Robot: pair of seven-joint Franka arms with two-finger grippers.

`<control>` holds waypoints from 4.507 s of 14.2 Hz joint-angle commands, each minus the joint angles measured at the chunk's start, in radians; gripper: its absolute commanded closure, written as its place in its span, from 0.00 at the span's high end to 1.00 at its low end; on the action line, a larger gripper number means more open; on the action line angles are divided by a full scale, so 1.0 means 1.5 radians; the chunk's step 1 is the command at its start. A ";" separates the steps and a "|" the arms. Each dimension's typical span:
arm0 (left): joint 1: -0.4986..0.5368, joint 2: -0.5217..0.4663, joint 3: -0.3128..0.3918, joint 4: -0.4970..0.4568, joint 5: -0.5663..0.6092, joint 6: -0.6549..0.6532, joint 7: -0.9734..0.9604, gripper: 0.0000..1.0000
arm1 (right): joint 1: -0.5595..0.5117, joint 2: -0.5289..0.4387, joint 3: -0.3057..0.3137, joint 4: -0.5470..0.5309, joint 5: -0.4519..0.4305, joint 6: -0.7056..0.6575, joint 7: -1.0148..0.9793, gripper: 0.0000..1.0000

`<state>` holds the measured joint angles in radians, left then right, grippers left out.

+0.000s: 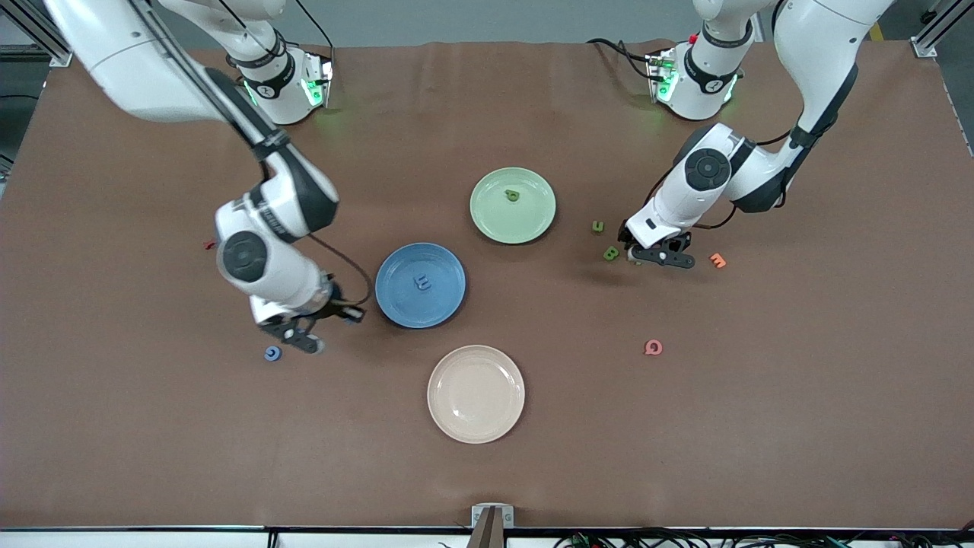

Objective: Sort letters by color into matching plates
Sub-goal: 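Grasp green N with the left gripper while the right gripper places x, then carry N to green plate with the left gripper while the right gripper grasps G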

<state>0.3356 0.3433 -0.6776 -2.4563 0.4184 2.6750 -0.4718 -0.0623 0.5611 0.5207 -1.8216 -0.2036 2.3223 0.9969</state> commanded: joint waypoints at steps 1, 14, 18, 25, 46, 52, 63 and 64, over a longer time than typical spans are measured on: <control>0.006 0.017 -0.004 0.002 0.018 0.023 -0.001 0.70 | 0.060 -0.002 -0.004 -0.007 -0.013 0.032 0.117 0.00; 0.027 0.063 0.001 0.025 0.102 0.041 -0.010 0.45 | 0.072 0.009 -0.006 -0.008 -0.018 0.056 0.153 1.00; 0.032 0.063 0.001 0.026 0.107 0.041 -0.011 0.28 | -0.023 -0.027 -0.006 -0.042 -0.018 0.000 -0.082 1.00; 0.032 0.036 -0.004 0.027 0.105 0.033 -0.052 0.20 | -0.177 0.003 -0.008 -0.036 -0.144 0.031 -0.291 1.00; -0.156 0.074 -0.223 0.131 -0.059 -0.195 -0.414 0.20 | -0.201 0.142 -0.040 0.039 -0.211 0.109 -0.357 0.80; -0.254 0.083 -0.136 0.131 -0.056 -0.171 -0.421 0.20 | -0.198 0.142 -0.042 0.036 -0.208 0.110 -0.349 0.32; -0.239 0.085 -0.131 0.132 -0.056 -0.141 -0.418 0.99 | -0.161 0.120 0.086 0.037 -0.200 0.006 -0.051 0.00; -0.239 0.082 -0.131 0.135 -0.056 -0.141 -0.419 0.99 | -0.160 0.120 0.119 0.038 -0.200 -0.011 0.006 0.00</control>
<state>-0.0282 0.4779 -0.8737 -2.2601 0.3197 2.4562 -1.0818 -0.3058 0.7542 0.6063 -1.7685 -0.4953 2.3634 0.8420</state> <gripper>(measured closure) 0.247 0.652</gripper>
